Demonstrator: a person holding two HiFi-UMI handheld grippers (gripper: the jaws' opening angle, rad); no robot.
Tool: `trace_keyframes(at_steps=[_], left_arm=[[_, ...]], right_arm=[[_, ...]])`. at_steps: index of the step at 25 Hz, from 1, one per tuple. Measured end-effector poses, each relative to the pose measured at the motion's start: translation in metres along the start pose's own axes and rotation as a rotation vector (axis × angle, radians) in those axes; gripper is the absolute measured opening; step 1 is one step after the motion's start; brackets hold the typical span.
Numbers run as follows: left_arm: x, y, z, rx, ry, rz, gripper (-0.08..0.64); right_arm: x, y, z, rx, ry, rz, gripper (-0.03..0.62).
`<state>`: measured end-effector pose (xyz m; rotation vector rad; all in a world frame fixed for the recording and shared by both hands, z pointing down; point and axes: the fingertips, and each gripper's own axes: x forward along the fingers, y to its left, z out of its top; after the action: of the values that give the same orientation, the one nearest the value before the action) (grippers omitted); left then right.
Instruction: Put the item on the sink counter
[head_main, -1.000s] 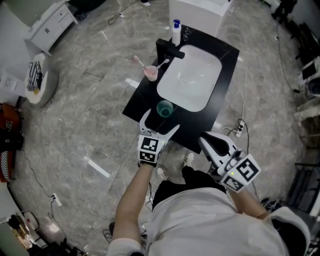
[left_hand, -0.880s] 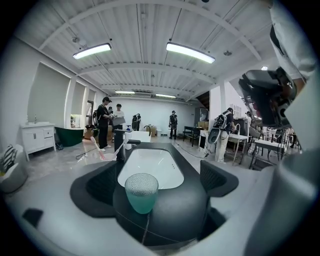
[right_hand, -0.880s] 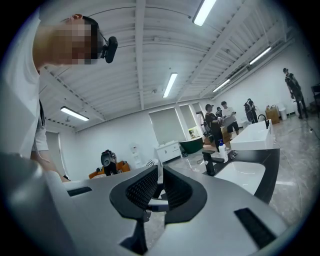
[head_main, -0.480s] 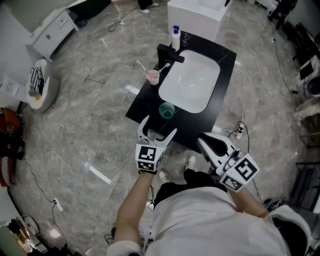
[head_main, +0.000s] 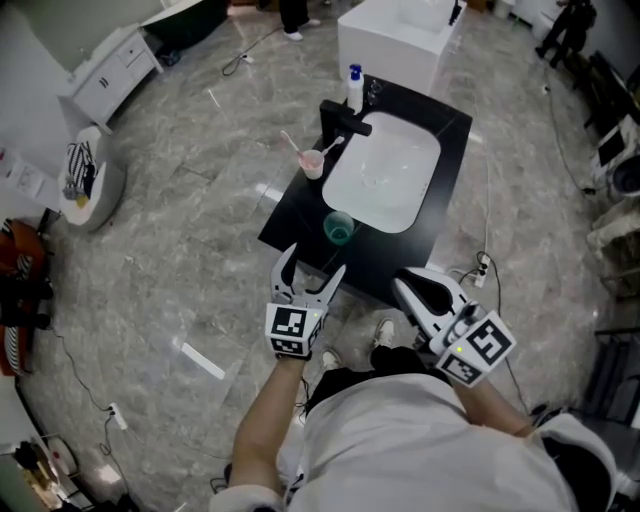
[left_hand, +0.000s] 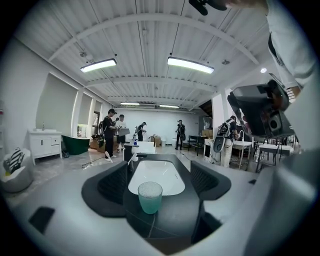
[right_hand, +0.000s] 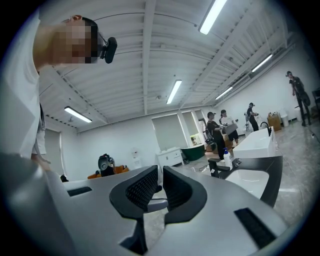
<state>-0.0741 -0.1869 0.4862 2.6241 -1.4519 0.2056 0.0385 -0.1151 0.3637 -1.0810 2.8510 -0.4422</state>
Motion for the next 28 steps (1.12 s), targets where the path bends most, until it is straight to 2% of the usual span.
trace_keyframes(at_steps=[10,15,22,28], left_arm=[[-0.03,-0.003,0.021,0.021,-0.073,0.017,0.33],[-0.044,-0.001,0.015,0.022,-0.086,0.011,0.29],[-0.059,0.006,0.005,-0.005,-0.093,0.041,0.258],[-0.067,0.007,0.022,0.005,-0.137,0.049,0.204]], right_arm=[[-0.002,0.01,0.003,-0.007,-0.021,-0.004,0.057],[0.0,0.02,-0.001,-0.009,-0.02,-0.005,0.057],[-0.004,0.022,-0.004,-0.017,-0.023,-0.036,0.057],[-0.006,0.02,-0.002,-0.014,-0.025,-0.056,0.057]])
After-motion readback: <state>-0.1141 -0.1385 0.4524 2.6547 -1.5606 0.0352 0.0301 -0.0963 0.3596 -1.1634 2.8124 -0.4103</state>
